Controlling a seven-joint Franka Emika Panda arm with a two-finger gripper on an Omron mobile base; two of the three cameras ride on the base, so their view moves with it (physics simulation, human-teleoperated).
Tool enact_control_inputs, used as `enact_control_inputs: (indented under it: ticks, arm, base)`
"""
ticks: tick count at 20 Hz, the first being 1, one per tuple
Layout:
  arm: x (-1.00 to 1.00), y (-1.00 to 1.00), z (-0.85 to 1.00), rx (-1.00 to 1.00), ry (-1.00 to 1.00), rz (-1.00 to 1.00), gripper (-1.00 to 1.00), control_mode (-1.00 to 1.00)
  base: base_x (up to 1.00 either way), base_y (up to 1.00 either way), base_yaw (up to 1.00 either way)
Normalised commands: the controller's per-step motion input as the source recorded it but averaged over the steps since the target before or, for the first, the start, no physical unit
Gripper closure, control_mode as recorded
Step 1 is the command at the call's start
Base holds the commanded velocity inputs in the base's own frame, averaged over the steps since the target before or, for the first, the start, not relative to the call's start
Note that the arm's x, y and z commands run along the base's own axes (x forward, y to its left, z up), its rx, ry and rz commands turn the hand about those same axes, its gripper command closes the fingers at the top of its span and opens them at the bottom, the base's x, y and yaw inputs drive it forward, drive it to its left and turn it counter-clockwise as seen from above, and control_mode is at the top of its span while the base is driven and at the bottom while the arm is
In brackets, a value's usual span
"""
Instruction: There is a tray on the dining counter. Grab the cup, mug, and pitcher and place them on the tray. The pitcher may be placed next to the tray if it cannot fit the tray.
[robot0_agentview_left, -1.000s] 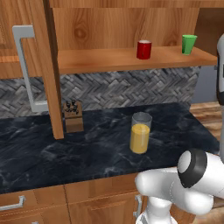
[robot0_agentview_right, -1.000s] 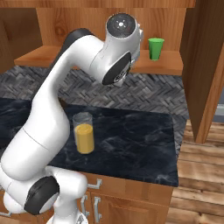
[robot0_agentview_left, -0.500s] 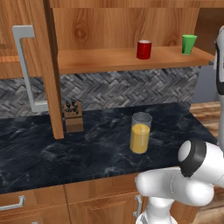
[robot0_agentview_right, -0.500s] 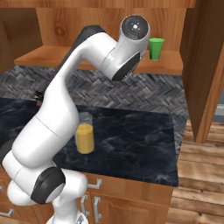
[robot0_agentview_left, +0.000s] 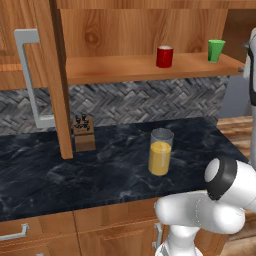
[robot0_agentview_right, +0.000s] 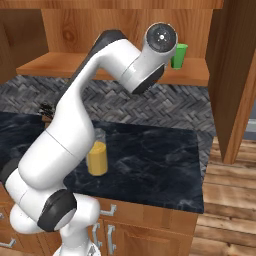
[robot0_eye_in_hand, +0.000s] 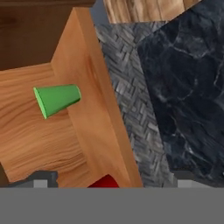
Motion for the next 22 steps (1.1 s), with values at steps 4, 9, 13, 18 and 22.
enact_control_inputs:
  ticks: [4, 9, 13, 18, 22]
  arm:
    - [0.07, -0.02, 0.0, -0.05, -0.12, 0.0, -1.0, -1.0]
    - [0.19, 0.0, 0.0, -0.06, -0.05, 0.0, -1.0, -1.0]
    - [0.15, 0.0, 0.0, -0.11, 0.0, -0.01, -1.0, -1.0]
    - [0.11, -0.01, 0.0, -0.11, 0.0, -0.01, -1.0, -1.0]
    - [0.07, -0.03, 0.0, -0.11, 0.0, 0.0, -1.0, -1.0]
  base:
    - [0.0, 0.0, 0.0]
    - [0.0, 0.0, 0.0]
    - [0.0, 0.0, 0.0]
    - [0.0, 0.0, 0.0]
    - [0.0, 0.0, 0.0]
